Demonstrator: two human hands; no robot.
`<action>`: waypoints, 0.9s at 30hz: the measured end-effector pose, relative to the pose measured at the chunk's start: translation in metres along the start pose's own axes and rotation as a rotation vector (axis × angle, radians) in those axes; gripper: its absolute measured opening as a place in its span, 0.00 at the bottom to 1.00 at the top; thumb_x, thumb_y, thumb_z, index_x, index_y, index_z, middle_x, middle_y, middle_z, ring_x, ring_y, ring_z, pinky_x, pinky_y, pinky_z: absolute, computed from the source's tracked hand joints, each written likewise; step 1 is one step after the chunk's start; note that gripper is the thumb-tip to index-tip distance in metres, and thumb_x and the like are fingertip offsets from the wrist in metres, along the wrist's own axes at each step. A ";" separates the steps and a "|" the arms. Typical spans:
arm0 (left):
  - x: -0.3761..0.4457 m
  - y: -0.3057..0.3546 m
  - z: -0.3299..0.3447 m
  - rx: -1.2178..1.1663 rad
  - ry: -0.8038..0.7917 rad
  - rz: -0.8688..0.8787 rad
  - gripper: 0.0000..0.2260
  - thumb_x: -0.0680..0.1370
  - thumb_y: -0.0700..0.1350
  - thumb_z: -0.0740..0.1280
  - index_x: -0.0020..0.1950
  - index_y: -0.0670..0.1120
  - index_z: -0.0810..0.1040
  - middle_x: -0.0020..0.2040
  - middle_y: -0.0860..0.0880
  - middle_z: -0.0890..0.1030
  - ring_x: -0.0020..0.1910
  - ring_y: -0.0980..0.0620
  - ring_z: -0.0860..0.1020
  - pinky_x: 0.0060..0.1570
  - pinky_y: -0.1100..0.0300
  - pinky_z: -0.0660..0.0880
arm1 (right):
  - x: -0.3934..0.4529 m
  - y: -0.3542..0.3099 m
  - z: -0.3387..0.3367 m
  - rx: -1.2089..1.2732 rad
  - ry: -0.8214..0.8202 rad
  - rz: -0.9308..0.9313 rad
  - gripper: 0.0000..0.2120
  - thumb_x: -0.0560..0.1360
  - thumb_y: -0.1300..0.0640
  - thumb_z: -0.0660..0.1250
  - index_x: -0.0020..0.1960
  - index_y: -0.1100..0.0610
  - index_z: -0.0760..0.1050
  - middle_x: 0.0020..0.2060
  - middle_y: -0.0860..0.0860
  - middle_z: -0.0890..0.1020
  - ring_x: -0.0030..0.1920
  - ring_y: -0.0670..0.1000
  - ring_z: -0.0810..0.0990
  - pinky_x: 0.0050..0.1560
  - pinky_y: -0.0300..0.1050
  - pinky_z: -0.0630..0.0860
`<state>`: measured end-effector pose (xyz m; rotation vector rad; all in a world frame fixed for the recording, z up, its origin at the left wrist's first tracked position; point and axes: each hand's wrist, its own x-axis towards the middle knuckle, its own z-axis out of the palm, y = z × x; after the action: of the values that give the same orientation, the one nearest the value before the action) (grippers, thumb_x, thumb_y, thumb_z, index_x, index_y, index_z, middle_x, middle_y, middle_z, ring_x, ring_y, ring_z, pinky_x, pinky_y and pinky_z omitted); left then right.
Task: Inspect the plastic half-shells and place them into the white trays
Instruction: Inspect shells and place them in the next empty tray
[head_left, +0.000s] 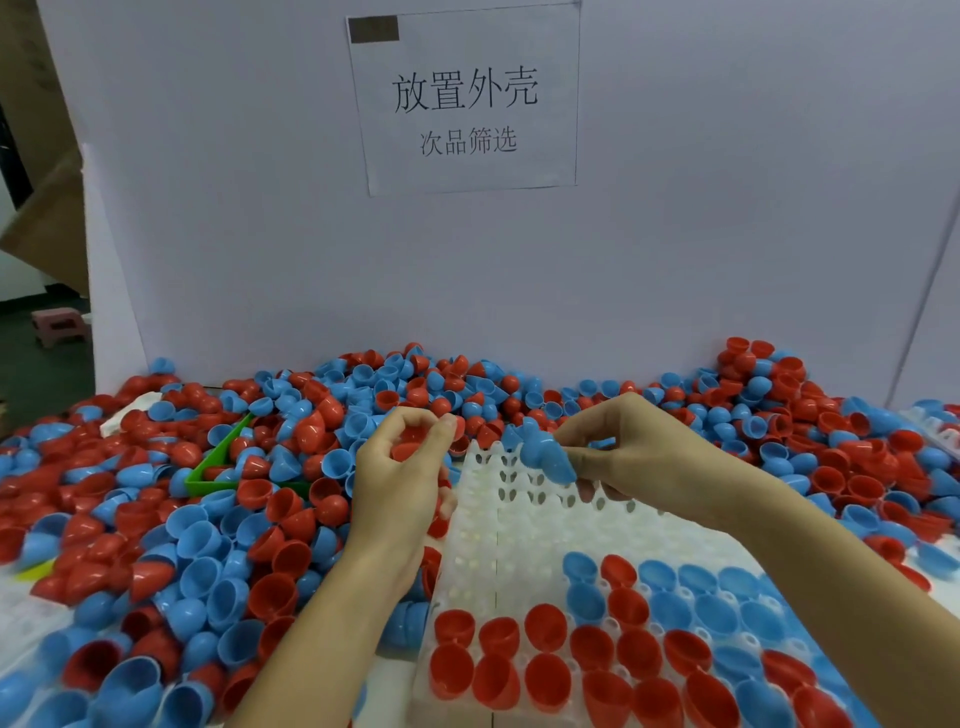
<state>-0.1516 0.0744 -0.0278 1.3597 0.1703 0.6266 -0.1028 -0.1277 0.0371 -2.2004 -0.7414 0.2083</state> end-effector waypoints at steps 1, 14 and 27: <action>0.001 -0.001 -0.001 0.019 0.000 0.004 0.07 0.78 0.47 0.72 0.40 0.52 0.80 0.32 0.51 0.78 0.25 0.56 0.72 0.22 0.63 0.67 | 0.000 -0.001 0.001 -0.045 -0.017 -0.018 0.07 0.79 0.55 0.68 0.46 0.49 0.84 0.33 0.45 0.84 0.29 0.41 0.78 0.33 0.31 0.73; 0.001 -0.002 -0.004 0.105 -0.047 -0.029 0.08 0.78 0.45 0.72 0.39 0.52 0.79 0.27 0.52 0.74 0.25 0.55 0.70 0.23 0.62 0.68 | 0.006 0.006 0.028 -0.487 -0.178 -0.141 0.10 0.76 0.64 0.71 0.50 0.50 0.86 0.41 0.38 0.80 0.41 0.40 0.79 0.39 0.28 0.73; 0.021 0.009 -0.045 0.493 0.115 0.134 0.09 0.77 0.45 0.71 0.39 0.56 0.77 0.26 0.54 0.76 0.26 0.53 0.72 0.28 0.60 0.68 | 0.000 0.008 0.035 -0.793 -0.281 -0.599 0.13 0.72 0.74 0.67 0.44 0.60 0.86 0.44 0.52 0.79 0.41 0.49 0.79 0.39 0.44 0.79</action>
<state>-0.1583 0.1241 -0.0244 1.8211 0.3451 0.8091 -0.1121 -0.1092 0.0071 -2.5445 -1.8449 -0.1125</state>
